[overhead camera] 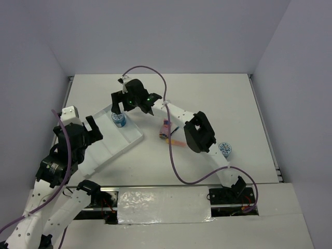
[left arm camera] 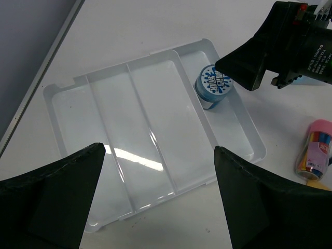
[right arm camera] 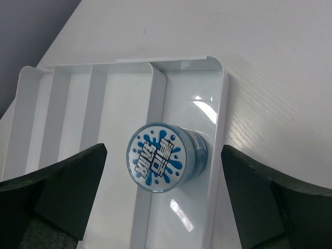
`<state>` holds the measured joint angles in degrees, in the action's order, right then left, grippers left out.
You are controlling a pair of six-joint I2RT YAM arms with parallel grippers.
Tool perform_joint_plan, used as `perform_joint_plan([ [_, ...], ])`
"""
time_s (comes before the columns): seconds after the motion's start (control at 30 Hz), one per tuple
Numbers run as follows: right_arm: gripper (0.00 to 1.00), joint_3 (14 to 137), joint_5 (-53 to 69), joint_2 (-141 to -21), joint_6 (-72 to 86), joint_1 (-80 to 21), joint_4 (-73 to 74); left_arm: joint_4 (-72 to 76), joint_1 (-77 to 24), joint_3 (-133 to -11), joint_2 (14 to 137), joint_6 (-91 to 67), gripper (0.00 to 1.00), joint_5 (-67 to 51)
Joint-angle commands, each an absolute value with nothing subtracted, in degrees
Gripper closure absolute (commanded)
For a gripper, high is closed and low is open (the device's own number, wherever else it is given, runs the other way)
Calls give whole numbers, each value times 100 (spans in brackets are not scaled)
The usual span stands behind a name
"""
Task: Sort the stationery into containers
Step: Place the stationery in the storage box, then pick up the stationery from the center of the board.
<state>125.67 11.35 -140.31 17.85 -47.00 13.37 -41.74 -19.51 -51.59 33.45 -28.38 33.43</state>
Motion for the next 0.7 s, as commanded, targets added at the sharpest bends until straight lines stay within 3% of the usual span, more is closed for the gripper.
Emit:
perform_joint_plan([
  [0.0,0,12920,1063,-13975,1617,-4755,1344,-3894,-1916,-5150,3252,-2689,1,3305],
  [0.13,0,12369,853,-13232,1573,-4772,1249,-3902,-1916,-5159,3270,-2698,1,3339],
  [0.27,0,9791,-661,-11254,1940,-4650,738,-4042,-1916,-5203,3331,-2803,1,3576],
  [0.47,0,7188,-3162,-8537,3039,-4220,2923,-4342,-1872,-5317,3621,-3103,1,4149],
  [0.67,0,4716,-2998,-6114,3691,-2543,3429,-4210,-1697,-5291,3753,-2962,1,3850],
])
